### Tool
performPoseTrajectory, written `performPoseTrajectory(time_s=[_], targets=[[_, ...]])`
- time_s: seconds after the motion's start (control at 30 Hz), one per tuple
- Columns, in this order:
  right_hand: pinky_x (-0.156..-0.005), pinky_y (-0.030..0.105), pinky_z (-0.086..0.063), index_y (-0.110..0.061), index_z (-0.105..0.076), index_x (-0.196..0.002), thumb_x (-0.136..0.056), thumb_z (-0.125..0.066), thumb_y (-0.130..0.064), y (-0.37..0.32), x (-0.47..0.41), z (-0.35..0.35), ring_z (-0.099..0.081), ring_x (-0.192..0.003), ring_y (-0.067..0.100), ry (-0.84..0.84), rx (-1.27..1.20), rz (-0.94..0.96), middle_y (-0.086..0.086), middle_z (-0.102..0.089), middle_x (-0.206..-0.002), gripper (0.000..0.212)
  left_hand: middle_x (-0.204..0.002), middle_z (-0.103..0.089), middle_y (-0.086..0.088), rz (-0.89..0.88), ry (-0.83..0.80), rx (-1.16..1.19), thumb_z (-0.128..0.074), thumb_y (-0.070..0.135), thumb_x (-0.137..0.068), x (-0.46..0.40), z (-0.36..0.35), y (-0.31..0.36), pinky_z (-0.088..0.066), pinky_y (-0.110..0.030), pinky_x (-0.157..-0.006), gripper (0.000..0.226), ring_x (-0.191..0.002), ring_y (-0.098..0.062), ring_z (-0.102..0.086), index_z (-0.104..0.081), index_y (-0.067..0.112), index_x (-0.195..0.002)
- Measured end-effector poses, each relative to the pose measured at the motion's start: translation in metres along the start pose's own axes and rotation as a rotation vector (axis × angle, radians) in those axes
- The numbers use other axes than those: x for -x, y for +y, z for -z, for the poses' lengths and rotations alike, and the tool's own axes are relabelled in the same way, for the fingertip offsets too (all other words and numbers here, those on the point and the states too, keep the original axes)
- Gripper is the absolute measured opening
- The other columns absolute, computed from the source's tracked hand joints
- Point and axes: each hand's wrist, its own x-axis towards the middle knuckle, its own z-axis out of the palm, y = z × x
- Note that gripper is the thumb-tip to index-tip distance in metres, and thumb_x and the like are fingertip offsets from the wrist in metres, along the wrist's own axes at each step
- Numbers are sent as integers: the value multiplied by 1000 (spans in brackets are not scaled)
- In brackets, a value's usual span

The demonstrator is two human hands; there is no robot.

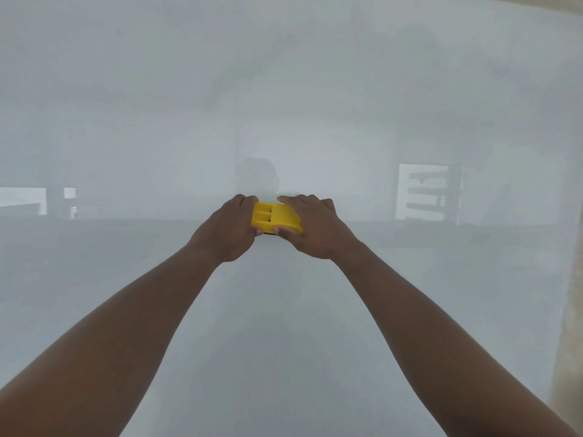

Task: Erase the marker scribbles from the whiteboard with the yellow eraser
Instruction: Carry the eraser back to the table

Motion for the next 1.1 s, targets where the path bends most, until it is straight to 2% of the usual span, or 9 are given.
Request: performPoseTrajectory(time_s=[0.1,0.2,0.3,0.43,0.57,0.8,0.93,1.1], targets=[[-105,39,-25,-27,-41,-142,-89,-53,-62,-3,13,7,-44,-129,17,25,-94,-171,-4,-48,-142,65,-127,-54,-19,48,8,51,-62,22,-94,8,7,-3,-47,-44,-89,49,-112,-38,-55,-44,5,-137],[-110,48,-32,-23,-43,-141,-90,-57,-56,-7,32,14,-51,-123,15,38,-280,-334,-3,-51,-138,63,-125,-53,-20,90,-3,101,-58,20,-97,18,7,-4,-43,-42,-88,45,-111,-38,-53,-44,3,-135],[-108,50,-37,-19,-47,-138,-93,-59,-46,-10,49,18,-57,-116,13,58,-328,-380,-4,-57,-132,55,-128,-50,-21,122,-8,180,-54,19,-98,25,0,-1,-42,-43,-91,48,-118,-38,-51,-39,2,-141],[-107,50,-38,-14,-49,-136,-94,-60,-38,-9,69,24,-57,-116,16,41,-319,-424,0,-59,-130,50,-137,-47,-23,138,-29,277,-52,16,-99,31,-16,13,-40,-44,-101,56,-128,-39,-46,-32,1,-149],[-104,48,-41,-12,-51,-134,-93,-62,-37,7,94,40,-58,-113,17,62,-278,-474,2,-61,-126,48,-142,-49,-23,162,-20,385,-58,18,-97,26,-31,43,-39,-43,-105,56,-132,-39,-45,-37,2,-146],[-104,49,-41,-11,-48,-138,-92,-64,-37,72,170,94,-59,-114,18,91,-166,-596,4,-59,-131,55,-139,-55,-17,96,-41,530,-66,20,-92,8,-82,143,-44,-43,-105,58,-129,-35,-50,-44,7,-144],[-103,53,-41,-12,-46,-139,-91,-63,-39,122,239,138,-58,-114,19,97,-45,-690,6,-57,-131,58,-134,-60,-18,33,-113,617,-66,18,-92,0,-130,232,-48,-43,-101,55,-124,-36,-55,-47,6,-142],[-103,51,-42,-11,-49,-136,-90,-66,-36,184,323,202,-60,-112,21,104,96,-819,7,-59,-128,55,-138,-59,-19,-56,-208,689,-65,18,-92,-5,-186,356,-44,-40,-105,57,-130,-36,-52,-46,6,-144]])
